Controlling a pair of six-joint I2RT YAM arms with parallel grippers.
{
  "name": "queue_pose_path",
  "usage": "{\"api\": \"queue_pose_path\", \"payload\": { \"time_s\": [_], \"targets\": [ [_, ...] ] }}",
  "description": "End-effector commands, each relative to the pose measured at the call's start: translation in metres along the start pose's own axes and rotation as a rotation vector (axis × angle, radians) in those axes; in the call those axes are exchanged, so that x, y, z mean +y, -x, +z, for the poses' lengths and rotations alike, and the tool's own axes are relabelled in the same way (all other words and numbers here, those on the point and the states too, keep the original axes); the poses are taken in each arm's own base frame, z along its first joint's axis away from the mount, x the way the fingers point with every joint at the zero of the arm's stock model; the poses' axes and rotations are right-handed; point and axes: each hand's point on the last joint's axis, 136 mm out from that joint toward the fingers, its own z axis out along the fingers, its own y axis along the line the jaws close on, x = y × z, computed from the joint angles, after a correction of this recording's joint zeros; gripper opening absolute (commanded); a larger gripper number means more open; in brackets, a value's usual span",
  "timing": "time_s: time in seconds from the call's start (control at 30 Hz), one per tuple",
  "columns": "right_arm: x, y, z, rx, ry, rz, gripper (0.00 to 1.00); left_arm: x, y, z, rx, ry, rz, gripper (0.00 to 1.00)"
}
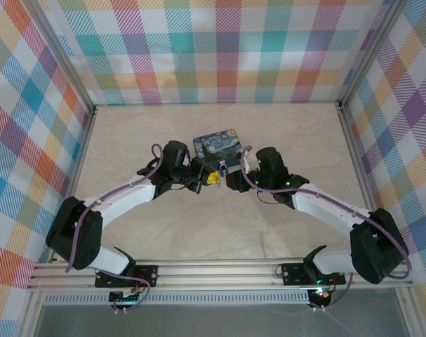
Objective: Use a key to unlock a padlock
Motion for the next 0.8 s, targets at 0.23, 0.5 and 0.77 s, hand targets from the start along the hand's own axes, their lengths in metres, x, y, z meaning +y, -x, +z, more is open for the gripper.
{"api": "queue_pose_path", "payload": {
  "time_s": [0.23, 0.5, 0.77],
  "targets": [
    [0.038, 0.022, -0.003, 0.013, 0.177, 0.147, 0.41, -0.005, 0.006, -0.007, -0.032, 0.022, 0.063, 0.0],
    [0.043, 0.008, -0.003, 0.078, 0.214, 0.076, 0.49, -0.006, 0.006, -0.004, -0.028, 0.053, 0.084, 0.0],
    [0.041, 0.01, 0.003, 0.105, 0.195, 0.031, 0.5, -0.009, 0.006, -0.004, -0.028, 0.058, 0.088, 0.0]
  ]
}}
